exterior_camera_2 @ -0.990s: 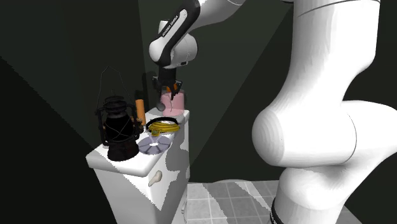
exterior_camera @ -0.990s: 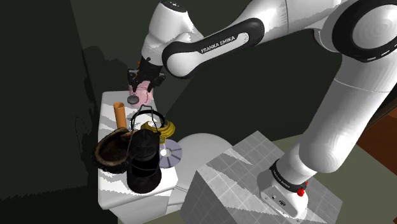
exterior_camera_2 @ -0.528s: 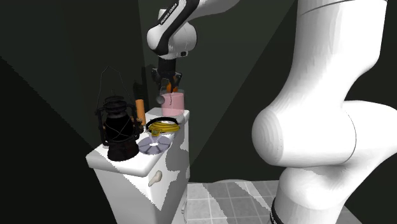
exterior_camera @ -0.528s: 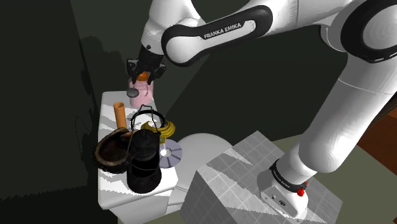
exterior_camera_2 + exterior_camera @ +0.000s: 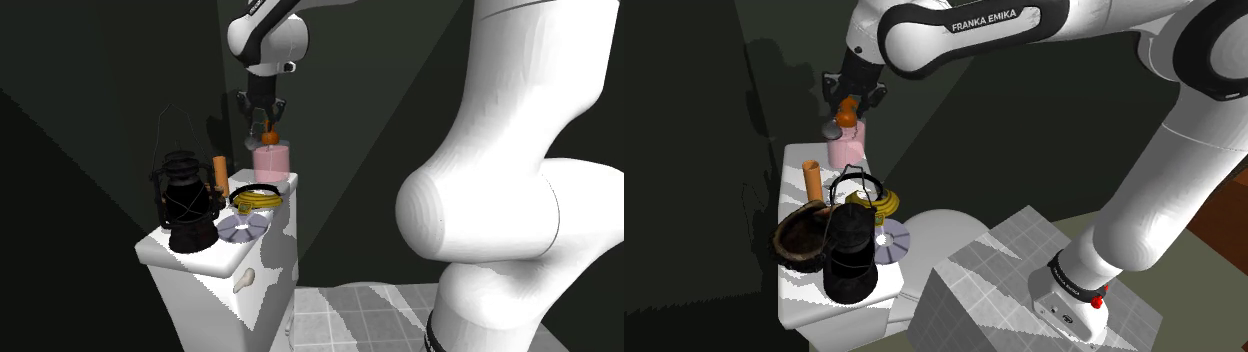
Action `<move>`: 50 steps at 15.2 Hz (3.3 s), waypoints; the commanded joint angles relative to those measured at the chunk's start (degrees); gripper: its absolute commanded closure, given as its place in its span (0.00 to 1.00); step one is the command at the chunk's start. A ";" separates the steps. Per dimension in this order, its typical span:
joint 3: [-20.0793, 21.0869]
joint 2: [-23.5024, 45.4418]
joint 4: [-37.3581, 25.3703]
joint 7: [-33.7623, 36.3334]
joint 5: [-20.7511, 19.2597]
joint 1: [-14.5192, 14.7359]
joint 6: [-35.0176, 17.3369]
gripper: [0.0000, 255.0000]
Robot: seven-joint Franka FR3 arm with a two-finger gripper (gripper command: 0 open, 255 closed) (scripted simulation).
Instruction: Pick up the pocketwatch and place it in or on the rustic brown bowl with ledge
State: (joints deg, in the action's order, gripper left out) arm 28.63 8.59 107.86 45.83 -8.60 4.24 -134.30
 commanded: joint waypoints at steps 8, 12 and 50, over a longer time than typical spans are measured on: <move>1.23 -3.14 -2.23 1.29 1.36 1.01 5.12 1.00; 3.24 -5.84 -0.52 5.98 1.14 3.37 6.13 1.00; 10.48 -3.38 8.86 29.09 -9.55 11.75 -2.10 1.00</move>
State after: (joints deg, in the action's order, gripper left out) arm 39.11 5.20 116.69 74.89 -18.12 15.99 -136.36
